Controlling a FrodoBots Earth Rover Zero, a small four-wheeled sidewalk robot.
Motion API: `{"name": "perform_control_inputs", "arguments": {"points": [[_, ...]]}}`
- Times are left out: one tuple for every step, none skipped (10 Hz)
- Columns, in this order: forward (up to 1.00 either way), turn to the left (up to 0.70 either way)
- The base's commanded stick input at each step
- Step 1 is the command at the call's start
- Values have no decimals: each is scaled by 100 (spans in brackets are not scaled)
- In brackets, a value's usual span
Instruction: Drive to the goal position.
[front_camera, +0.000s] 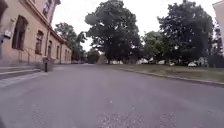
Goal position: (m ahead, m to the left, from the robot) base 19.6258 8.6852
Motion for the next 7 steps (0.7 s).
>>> {"name": "perform_control_inputs", "arguments": {"points": [[45,27],[45,27],[45,27],[45,27],[45,27],[45,27],[45,27]]}}
